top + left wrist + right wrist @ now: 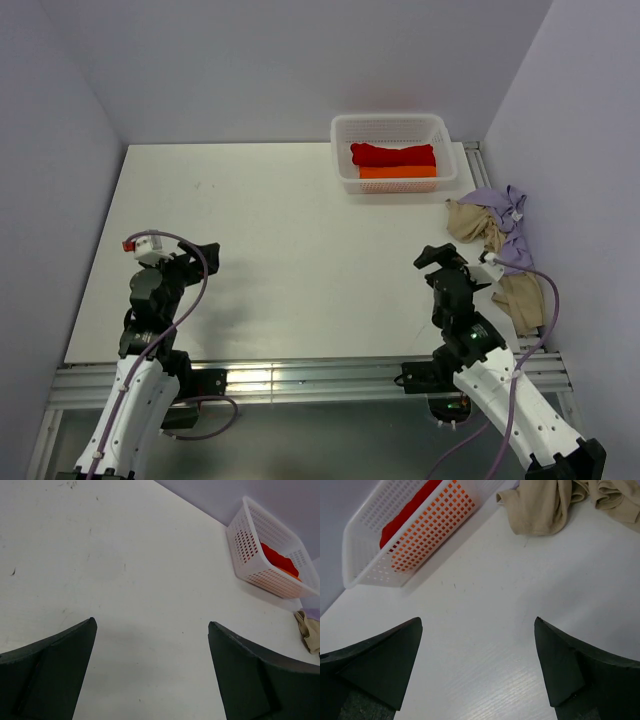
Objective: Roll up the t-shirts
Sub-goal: Grab a tshirt with the right arm
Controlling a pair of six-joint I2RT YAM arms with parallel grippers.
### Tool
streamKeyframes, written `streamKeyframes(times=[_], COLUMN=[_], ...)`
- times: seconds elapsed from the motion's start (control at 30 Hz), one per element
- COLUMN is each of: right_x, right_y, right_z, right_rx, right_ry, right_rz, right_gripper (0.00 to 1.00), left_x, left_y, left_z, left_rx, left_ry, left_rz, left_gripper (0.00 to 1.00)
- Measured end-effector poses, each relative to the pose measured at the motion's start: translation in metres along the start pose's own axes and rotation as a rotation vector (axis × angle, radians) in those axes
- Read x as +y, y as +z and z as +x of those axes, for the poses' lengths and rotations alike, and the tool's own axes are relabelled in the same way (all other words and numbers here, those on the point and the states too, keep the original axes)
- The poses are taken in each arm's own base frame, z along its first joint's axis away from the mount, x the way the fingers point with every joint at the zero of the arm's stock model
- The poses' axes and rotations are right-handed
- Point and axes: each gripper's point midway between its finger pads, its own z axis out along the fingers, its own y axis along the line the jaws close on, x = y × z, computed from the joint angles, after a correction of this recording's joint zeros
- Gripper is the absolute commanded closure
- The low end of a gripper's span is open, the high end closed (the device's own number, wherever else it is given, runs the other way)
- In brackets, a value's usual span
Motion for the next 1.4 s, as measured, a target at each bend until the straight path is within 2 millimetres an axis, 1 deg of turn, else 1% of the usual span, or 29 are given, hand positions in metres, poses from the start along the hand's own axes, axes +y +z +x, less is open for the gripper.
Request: streamKeyframes(times=[0.2,0.3,0.37,0.4,0.47,0.5,0.6,0.67,0.7,0.8,0.87,0.9,0.97,1.07,1.23,1.4], right_x=[-0.005,-0.011,-0.013,-0.012,-0.008,-0.006,-0.006,-0.012,-0.013,-0.021,-0.030,-0.033,-0.043,-0.051,-0.055,-0.055], right_y=[0.000,0.003,0.007,0.011,0.020,0.026,0.047,0.064,0.071,0.100,0.120,0.125,0.142,0.166,0.194,0.220], right_z=[0.000,0.002,-0.004,-0.011,-0.033,-0.048,-0.080,-0.096,-0.101,-0.113,-0.112,-0.112,-0.107,-0.099,-0.092,-0.103], right_rx=[-0.007,0.009,0.023,0.025,0.016,-0.003,-0.020,-0.021,-0.018,0.007,0.037,0.046,0.075,0.110,0.136,0.122], right_ry=[0.006,-0.033,-0.063,-0.070,-0.063,-0.049,-0.021,-0.010,-0.006,0.009,0.014,0.015,0.013,0.008,0.002,0.013], right_rz=[0.024,0.072,0.130,0.163,0.220,0.249,0.332,0.393,0.416,0.488,0.538,0.553,0.604,0.663,0.708,0.725], right_gripper=[0.00,0.00,0.00,0.00,0.00,0.00,0.00,0.00,0.00,0.02,0.03,0.03,0.03,0.02,0.02,0.02], left_x=[0.002,0.003,0.003,0.003,0.004,0.004,0.006,0.011,0.013,0.018,0.019,0.020,0.020,0.019,0.017,0.016], left_y=[0.001,0.001,0.001,0.001,0.001,0.001,0.001,0.000,0.000,0.001,0.001,0.001,0.001,0.001,0.002,0.006], left_z=[0.003,0.003,0.003,0.004,0.004,0.004,0.004,0.004,0.005,0.009,0.010,0.010,0.010,0.010,0.012,0.019], left_rx=[0.010,0.010,0.011,0.012,0.011,0.011,0.005,0.003,0.006,0.017,0.020,0.022,0.022,0.022,0.034,0.065], left_ry=[-0.019,-0.025,-0.028,-0.029,-0.033,-0.035,-0.046,-0.057,-0.062,-0.072,-0.073,-0.074,-0.074,-0.075,-0.072,-0.071], left_rz=[-0.012,-0.016,-0.019,-0.021,-0.021,-0.022,-0.037,-0.066,-0.075,-0.098,-0.106,-0.108,-0.108,-0.106,-0.091,-0.085], left_gripper=[0.01,0.00,0.01,0.01,0.01,0.01,0.00,0.01,0.00,0.01,0.01,0.00,0.01,0.01,0.01,0.01])
